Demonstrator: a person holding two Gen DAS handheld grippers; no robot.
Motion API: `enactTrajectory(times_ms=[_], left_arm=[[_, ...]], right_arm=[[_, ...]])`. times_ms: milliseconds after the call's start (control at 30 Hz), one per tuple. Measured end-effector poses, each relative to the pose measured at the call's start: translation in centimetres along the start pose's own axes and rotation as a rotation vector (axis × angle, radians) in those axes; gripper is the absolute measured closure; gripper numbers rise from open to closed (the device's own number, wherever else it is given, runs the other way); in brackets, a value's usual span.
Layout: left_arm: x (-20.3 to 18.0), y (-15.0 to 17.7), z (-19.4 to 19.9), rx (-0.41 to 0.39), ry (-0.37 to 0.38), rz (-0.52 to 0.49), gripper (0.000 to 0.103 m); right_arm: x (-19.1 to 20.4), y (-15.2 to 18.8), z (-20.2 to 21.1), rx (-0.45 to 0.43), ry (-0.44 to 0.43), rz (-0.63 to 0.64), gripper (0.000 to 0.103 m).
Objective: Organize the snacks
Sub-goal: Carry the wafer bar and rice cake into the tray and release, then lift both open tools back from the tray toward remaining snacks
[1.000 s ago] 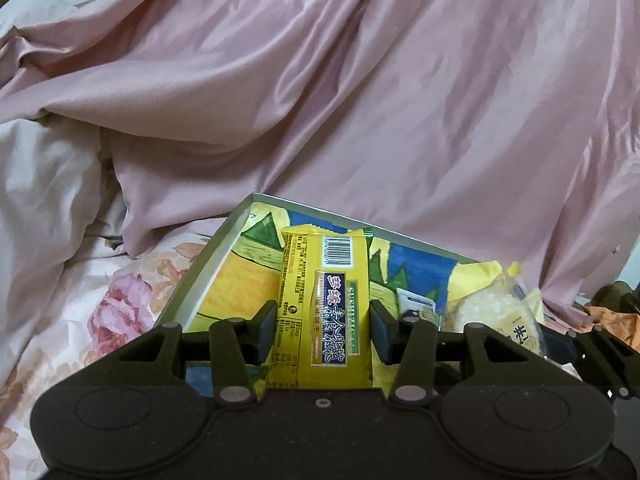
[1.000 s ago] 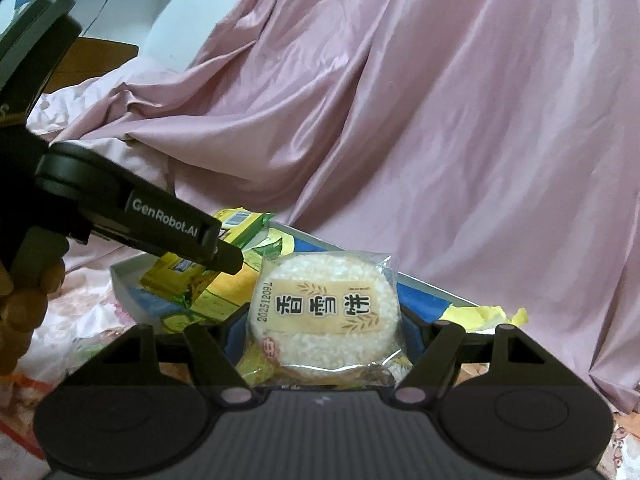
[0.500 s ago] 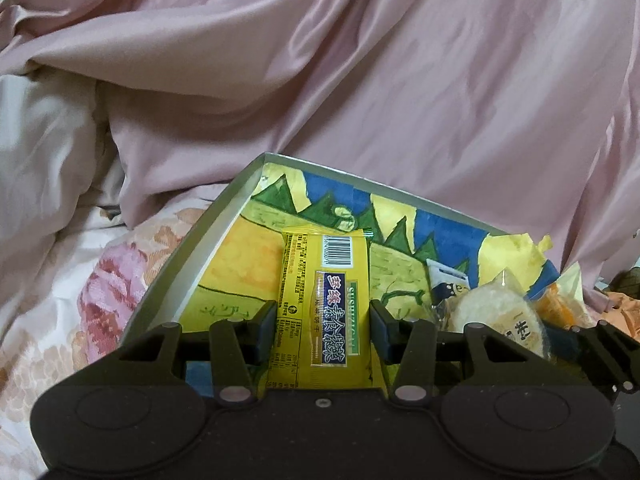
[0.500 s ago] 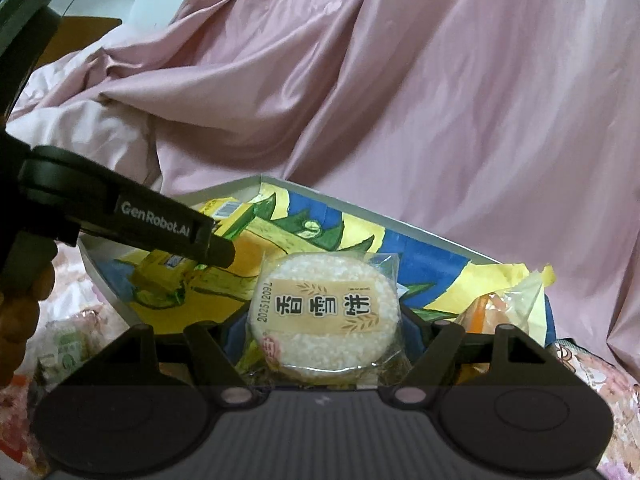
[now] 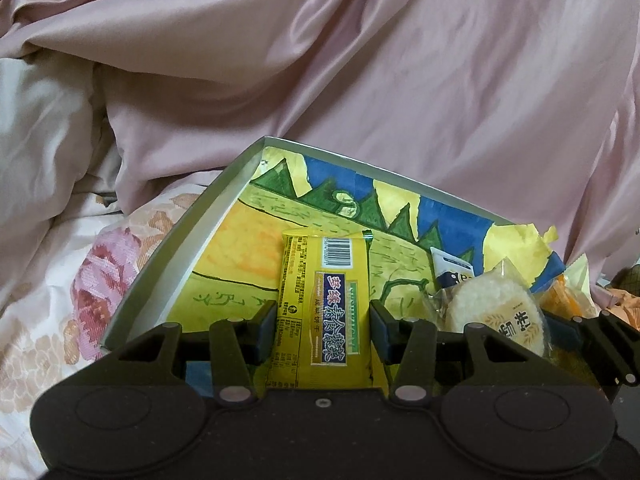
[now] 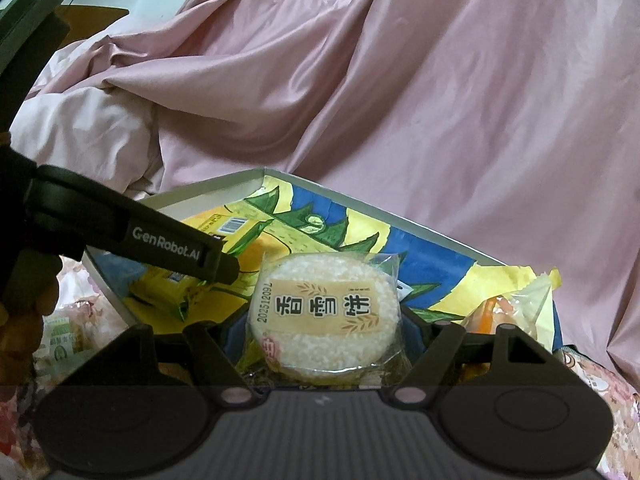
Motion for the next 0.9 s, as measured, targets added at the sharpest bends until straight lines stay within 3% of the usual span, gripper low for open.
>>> enactTrajectory(times_ms=[200, 533, 900], left_arm=[[0.0, -0.2, 0.2, 0.000, -0.003, 0.009, 0.051], [0.7, -1.0, 3.6, -0.070, 0.000, 0.062, 0.021], [0.6, -1.4, 10.6, -0.178, 0.004, 0.057, 0.001]], right_arm=[[0.0, 0.1, -0.1, 0.001, 0.003, 0.003, 0.021], [-0.4, -0.6, 2.6, -0.072, 0.020, -0.018, 0.012], [-1.2, -2.1, 8.0, -0.157, 0.059, -0.064, 0.003]])
Point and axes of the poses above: each gripper's, at about its wrist camera, not at the fingertips, and z roughly against the way its jaws point, x to its left, y to its underside, the point moved 5 cm from there along -z, roughly the way its jaws point, and after that the axes turned 12 degrees about z, right-handed, at the moved point
